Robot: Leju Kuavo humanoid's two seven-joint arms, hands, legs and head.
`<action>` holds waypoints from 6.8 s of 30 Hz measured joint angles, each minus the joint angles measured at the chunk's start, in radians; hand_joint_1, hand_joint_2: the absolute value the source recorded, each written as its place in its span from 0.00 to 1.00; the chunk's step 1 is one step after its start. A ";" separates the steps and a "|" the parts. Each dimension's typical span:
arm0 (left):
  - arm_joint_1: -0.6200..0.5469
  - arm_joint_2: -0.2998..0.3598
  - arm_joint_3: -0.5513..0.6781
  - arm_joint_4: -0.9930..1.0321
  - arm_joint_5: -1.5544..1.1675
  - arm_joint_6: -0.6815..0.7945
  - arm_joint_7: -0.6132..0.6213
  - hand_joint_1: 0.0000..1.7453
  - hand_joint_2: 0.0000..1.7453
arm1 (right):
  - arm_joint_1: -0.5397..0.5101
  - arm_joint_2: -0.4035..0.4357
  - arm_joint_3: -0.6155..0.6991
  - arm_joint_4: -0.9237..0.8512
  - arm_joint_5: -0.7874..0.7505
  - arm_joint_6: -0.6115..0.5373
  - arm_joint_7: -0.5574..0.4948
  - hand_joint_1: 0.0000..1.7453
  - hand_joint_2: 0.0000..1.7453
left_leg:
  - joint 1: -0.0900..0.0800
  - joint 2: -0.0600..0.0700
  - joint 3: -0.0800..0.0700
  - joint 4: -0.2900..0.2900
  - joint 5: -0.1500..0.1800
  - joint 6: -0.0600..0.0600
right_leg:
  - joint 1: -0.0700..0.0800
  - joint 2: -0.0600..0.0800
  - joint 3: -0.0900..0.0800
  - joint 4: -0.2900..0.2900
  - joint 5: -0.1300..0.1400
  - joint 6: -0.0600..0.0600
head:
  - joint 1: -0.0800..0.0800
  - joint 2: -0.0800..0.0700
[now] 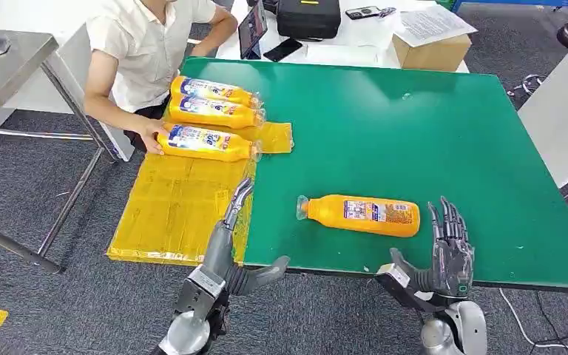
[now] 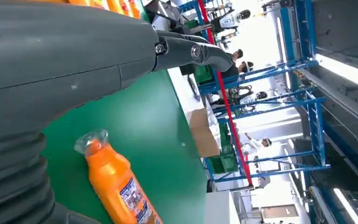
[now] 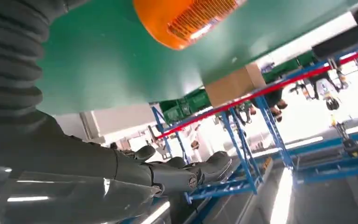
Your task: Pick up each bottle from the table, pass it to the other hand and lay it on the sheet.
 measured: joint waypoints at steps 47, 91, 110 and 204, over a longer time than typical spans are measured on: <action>-0.078 -0.037 -0.087 0.134 -0.007 -0.036 0.041 0.00 1.00 | -0.375 -0.112 0.375 0.628 0.066 0.037 0.217 0.00 1.00 | 0.000 0.001 0.001 0.000 0.001 0.001 | 0.000 0.000 0.001 0.000 0.000 0.000 | 0.000 0.000; -0.088 -0.037 -0.097 0.134 0.010 -0.076 0.090 0.00 1.00 | -0.534 -0.163 0.516 0.768 0.098 0.401 0.418 1.00 1.00 | 0.000 0.004 0.021 0.000 -0.002 0.002 | 0.000 0.002 0.008 -0.002 -0.002 -0.003 | 0.000 0.000; -0.096 -0.037 -0.100 0.134 0.051 -0.057 0.072 0.00 1.00 | -0.502 -0.136 0.413 0.758 -0.221 0.464 0.138 1.00 1.00 | 0.000 0.006 0.021 0.000 -0.004 0.001 | 0.000 0.004 0.018 -0.002 0.000 -0.001 | 0.000 0.000; -0.030 -0.019 0.065 0.037 0.765 -0.452 0.148 1.00 1.00 | -0.223 0.061 0.816 0.174 -0.845 0.831 0.027 0.00 0.00 | 0.000 0.002 0.001 0.000 -0.003 0.001 | 0.000 0.002 0.000 0.000 -0.003 0.001 | 0.000 0.000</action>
